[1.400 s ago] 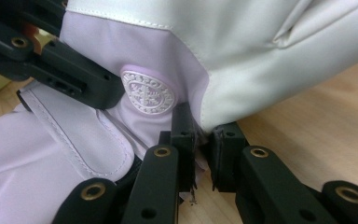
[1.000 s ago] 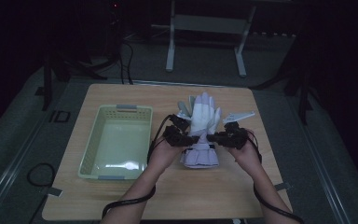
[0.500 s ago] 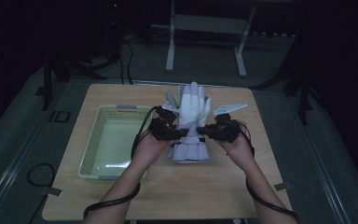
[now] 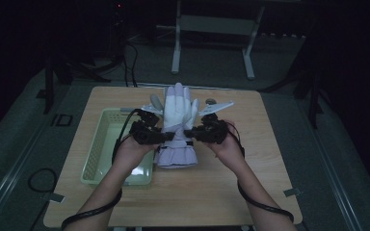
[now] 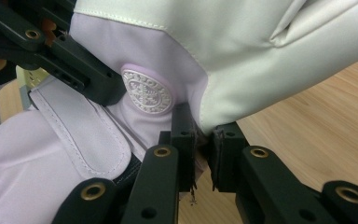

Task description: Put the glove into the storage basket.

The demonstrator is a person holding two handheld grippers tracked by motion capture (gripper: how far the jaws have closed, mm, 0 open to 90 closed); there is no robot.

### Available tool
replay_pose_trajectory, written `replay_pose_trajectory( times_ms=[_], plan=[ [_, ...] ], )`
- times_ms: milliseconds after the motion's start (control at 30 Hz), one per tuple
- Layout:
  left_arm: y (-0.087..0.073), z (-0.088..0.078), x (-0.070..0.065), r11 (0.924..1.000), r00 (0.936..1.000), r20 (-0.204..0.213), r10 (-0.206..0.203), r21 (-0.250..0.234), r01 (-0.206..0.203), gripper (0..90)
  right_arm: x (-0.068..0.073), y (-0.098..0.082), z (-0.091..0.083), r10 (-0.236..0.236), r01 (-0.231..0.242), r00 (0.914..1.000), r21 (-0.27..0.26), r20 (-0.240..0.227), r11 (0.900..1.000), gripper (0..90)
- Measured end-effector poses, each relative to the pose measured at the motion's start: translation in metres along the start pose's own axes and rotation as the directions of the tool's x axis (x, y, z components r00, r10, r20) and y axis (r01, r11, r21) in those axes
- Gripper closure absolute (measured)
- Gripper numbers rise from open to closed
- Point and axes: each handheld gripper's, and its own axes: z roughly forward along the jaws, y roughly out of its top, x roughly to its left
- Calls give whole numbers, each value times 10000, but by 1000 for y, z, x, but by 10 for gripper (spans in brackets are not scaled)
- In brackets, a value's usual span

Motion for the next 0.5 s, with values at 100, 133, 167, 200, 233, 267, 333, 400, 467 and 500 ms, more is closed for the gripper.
replay_pose_trajectory(
  times_ms=[100,133,167,200,233,267,333,400,467,500],
  plan=[
    [-5,-11,8,10000,9999,-112,-53,11,53,707,7,8,9,-59,59,9999,16,-112,10000,817],
    [-6,-14,10,10000,9999,-145,-60,6,60,707,9,11,13,-64,65,9998,26,-189,10000,816],
    [-7,-18,13,9999,9998,-158,-144,11,144,707,11,13,15,-83,84,9997,29,-231,10000,817],
    [-9,-21,16,9998,9997,-178,-193,-1,193,707,14,16,18,-118,120,9996,52,-250,9999,817],
    [-11,-25,20,9998,9995,-260,-195,38,196,707,16,19,22,-166,168,9995,58,-261,9998,817],
    [-13,-28,22,9997,9993,-300,-234,44,235,707,20,23,26,-198,201,9995,100,-264,9997,816],
    [-17,-34,28,9995,9988,-403,-287,89,291,707,25,28,34,-221,225,9994,132,-260,9997,816],
    [-23,-42,35,9992,9982,-444,-411,-15,411,707,31,33,42,-285,291,9991,170,-327,9994,816],
    [-28,-47,40,9988,9978,-441,-489,-38,488,707,36,38,49,-376,382,9985,164,-390,9991,816],
    [-28,-47,40,9988,9978,-441,-489,-38,488,707,36,38,49,-376,382,9985,164,-390,9991,816]
  ],
)
